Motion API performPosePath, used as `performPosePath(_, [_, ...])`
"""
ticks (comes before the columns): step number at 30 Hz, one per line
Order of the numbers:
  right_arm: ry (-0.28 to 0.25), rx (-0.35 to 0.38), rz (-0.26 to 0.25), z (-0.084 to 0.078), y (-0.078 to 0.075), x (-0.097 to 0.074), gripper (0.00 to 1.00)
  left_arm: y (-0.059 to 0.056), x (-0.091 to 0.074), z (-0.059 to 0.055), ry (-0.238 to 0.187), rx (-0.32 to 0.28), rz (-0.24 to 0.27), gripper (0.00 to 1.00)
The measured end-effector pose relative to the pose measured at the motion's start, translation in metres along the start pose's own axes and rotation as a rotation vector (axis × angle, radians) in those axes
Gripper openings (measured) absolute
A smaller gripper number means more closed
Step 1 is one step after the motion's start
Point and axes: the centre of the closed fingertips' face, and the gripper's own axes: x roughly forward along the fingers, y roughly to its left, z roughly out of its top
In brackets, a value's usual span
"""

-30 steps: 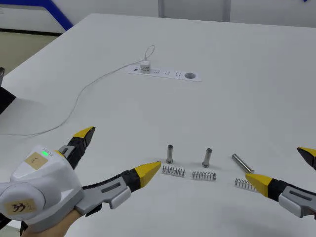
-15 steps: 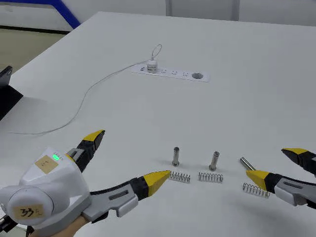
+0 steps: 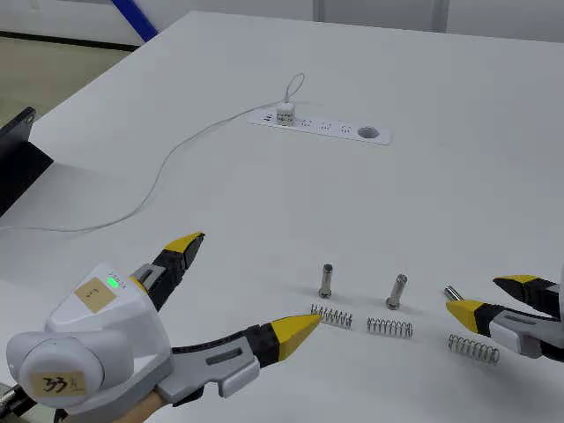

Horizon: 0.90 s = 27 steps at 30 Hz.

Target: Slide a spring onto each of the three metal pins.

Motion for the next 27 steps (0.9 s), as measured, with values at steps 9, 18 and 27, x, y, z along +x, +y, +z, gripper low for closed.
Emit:
performPosePath(9, [0.077, -0.014, 0.009, -0.012, -0.006, 0.019, 0.31, -0.003, 0.001, -0.005, 0.021, 0.011, -0.013, 1.0])
performPosePath(18, [0.112, -0.034, 0.015, -0.014, -0.002, 0.033, 0.28, -0.004, 0.001, -0.005, 0.024, 0.022, -0.017, 0.99])
performPosePath(27, [0.128, -0.081, 0.019, -0.018, -0.001, 0.035, 0.24, -0.002, 0.0, -0.005, 0.028, 0.034, -0.004, 1.0])
